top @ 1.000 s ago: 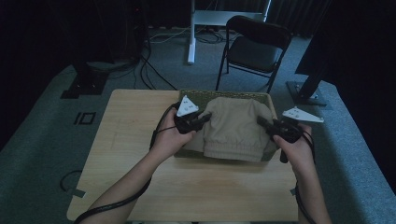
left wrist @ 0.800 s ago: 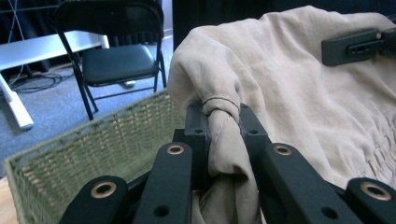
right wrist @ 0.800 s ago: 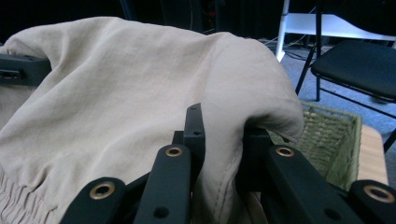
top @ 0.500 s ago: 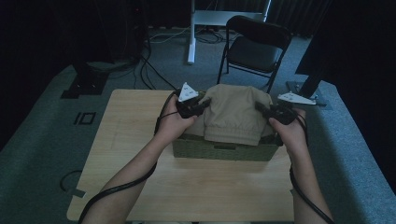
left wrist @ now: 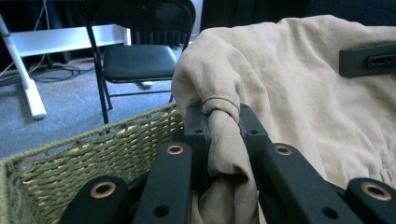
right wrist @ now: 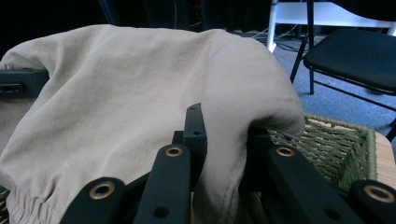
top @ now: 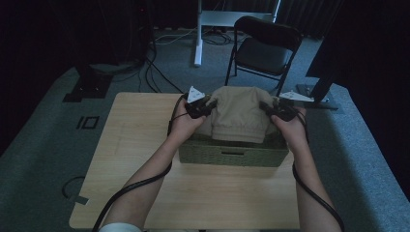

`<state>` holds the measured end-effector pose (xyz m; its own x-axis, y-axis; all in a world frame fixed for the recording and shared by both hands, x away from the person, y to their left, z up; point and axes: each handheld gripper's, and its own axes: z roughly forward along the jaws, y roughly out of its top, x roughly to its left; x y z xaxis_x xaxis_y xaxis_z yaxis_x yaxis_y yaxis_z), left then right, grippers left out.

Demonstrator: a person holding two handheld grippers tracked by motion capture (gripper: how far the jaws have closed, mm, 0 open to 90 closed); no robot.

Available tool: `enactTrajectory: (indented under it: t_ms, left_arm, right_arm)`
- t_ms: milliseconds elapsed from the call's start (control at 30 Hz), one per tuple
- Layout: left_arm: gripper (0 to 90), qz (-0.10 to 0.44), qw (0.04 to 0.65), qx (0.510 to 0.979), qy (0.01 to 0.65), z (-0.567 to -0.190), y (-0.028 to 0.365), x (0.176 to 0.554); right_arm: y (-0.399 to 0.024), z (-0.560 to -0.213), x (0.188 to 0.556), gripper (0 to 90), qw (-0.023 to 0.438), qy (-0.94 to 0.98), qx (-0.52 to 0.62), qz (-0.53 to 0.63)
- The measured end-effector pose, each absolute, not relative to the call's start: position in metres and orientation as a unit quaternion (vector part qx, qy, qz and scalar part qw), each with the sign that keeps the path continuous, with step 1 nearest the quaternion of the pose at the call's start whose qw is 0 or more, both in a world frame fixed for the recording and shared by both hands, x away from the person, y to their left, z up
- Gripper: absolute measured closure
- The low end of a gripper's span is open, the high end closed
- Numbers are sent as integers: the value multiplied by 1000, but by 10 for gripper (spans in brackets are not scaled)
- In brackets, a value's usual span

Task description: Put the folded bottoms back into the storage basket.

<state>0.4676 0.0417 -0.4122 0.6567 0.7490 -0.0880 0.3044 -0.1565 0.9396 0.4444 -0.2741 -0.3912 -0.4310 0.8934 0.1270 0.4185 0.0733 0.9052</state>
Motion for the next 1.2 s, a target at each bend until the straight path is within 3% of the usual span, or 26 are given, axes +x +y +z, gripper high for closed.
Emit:
enactTrajectory:
  t_ms: [367,1200]
  left_arm:
    - [794,202,511,747,375,-442,39,483]
    - [748,165,441,774,425,-490,30,507]
  right_arm:
    - [-267,-428,465,773,241,699,493,459]
    - [-260,-489,492,761,186,728,553,361]
